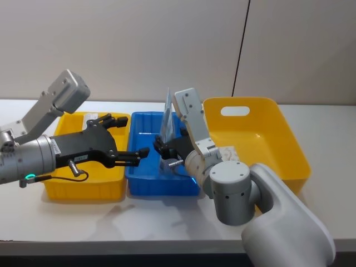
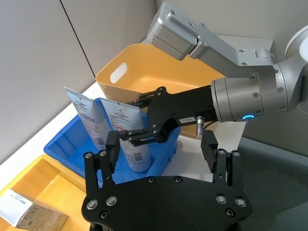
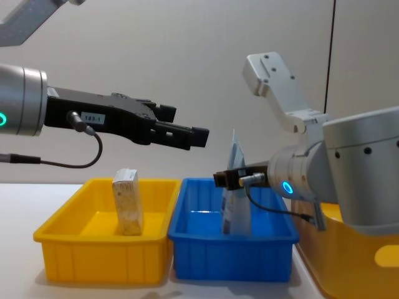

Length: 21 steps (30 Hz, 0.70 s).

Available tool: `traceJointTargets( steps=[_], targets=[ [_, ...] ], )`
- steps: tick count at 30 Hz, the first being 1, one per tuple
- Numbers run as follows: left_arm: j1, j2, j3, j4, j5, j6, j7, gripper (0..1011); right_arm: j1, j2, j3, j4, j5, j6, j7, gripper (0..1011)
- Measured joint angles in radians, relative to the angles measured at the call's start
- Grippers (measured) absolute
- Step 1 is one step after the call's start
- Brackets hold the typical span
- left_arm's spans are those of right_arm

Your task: Bimanual collaborative sorting of washing and personal care products

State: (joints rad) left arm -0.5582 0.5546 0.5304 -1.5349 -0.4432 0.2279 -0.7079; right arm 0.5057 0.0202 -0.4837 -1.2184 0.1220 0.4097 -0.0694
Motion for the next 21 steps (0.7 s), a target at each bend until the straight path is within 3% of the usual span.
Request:
traceJointTargets(
  steps=[6,13,21],
  targets=[
    [0.0,0.0,0.0,0.0,0.0,0.0,0.0,1002,0.003,-0.003,0.0,0.006,-0.002,-0.003,-0.001,552],
    [0.0,0.0,0.0,0.0,0.0,0.0,0.0,1002,0.006,-0.005,0.0,0.011,-0.003,-0.006,-0.002,275],
    [0.0,0.0,0.0,0.0,0.0,0.0,0.0,1001,0.007,-0.007,0.0,0.014,-0.004,-0.007,-0.002,103]
  ],
)
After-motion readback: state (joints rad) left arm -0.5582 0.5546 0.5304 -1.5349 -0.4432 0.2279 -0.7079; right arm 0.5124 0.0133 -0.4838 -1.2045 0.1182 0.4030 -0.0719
